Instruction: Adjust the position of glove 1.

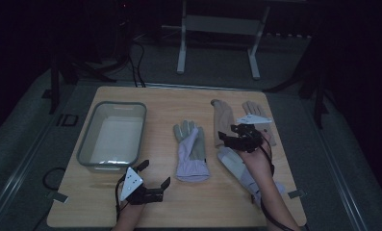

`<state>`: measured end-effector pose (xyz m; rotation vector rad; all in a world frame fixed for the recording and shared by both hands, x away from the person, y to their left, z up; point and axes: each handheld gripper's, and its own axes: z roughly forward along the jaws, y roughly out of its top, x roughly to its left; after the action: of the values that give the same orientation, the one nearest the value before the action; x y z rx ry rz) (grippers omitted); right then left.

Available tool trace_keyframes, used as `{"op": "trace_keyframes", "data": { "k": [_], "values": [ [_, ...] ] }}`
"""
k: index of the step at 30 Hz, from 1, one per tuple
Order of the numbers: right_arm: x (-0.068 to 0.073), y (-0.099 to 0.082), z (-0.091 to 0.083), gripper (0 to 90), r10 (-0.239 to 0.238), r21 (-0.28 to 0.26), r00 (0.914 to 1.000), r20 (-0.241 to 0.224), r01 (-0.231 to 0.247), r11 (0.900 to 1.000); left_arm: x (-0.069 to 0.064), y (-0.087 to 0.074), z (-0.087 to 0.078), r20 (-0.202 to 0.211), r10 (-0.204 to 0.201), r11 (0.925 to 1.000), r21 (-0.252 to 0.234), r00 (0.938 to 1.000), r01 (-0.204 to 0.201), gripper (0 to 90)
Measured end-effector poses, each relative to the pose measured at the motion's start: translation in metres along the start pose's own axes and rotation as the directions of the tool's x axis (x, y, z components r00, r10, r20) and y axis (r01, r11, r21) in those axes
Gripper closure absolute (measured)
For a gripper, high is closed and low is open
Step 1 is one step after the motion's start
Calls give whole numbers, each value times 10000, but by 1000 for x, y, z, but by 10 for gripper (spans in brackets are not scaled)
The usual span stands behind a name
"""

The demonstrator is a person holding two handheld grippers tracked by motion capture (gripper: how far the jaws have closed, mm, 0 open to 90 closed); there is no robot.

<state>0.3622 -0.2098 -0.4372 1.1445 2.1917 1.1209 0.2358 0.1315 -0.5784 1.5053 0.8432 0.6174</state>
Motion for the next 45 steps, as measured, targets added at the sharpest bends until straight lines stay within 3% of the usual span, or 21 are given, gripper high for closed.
{"op": "trace_keyframes", "data": {
  "k": [2, 6, 10, 19, 23, 27, 30, 33, 38, 41, 42, 45],
  "values": [
    [-3, -2, -2, 402, -63, 69, 9999, 82, 62, 10000, 0, 0, 0, -6, 26, 10000, 8, 10000, -26, 9],
    [-19, -18, -11, 410, -715, 430, 9973, 162, 708, 9966, 0, 0, 0, -3, 12, 10000, 1, 10000, -12, 9],
    [-30, -33, -18, 421, -869, 592, 9962, 59, 864, 9945, 0, 0, 0, 3, 27, 10000, 8, 10000, -27, 9],
    [-50, -68, -31, 415, -591, 1267, 9976, -355, 632, 9899, 0, 0, 0, 13, 37, 10000, 25, 10000, -37, 9],
    [-52, -79, -34, 404, -700, 1509, 9961, -531, 773, 9855, 0, 0, 0, 14, 59, 10000, 37, 10000, -59, 9],
    [-51, -101, -31, 412, -1074, 2116, 9917, -705, 1201, 9700, 0, 0, 0, -6, 35, 10000, 41, 10000, -35, 9],
    [-51, -109, -30, 424, -1070, 2328, 9921, -648, 1193, 9652, -1, 0, 1, -15, 72, 10000, 49, 10000, -72, 9],
    [-50, -117, -28, 425, -1061, 2509, 9897, -965, 1273, 9596, -1, 0, 0, -13, 65, 10000, 46, 10000, -65, 9],
    [-50, -125, -16, 411, -1517, 3228, 9838, -959, 1749, 9302, 0, 0, 0, -15, 28, 10000, 49, 10000, -28, 9],
    [-52, -126, -14, 436, -1423, 3290, 9844, -1032, 1688, 9291, 0, 0, 0, -15, 48, 10000, 46, 10000, -48, 9],
    [-52, -128, -13, 513, -1390, 3225, 9827, -1228, 1719, 9308, 0, 0, 0, -10, 53, 10000, 52, 10000, -53, 9],
    [-51, -130, -15, 629, -1220, 3132, 9838, -1312, 1579, 9365, 0, 0, 0, -4, 50, 10000, 56, 10000, -50, 9]
  ]
}}
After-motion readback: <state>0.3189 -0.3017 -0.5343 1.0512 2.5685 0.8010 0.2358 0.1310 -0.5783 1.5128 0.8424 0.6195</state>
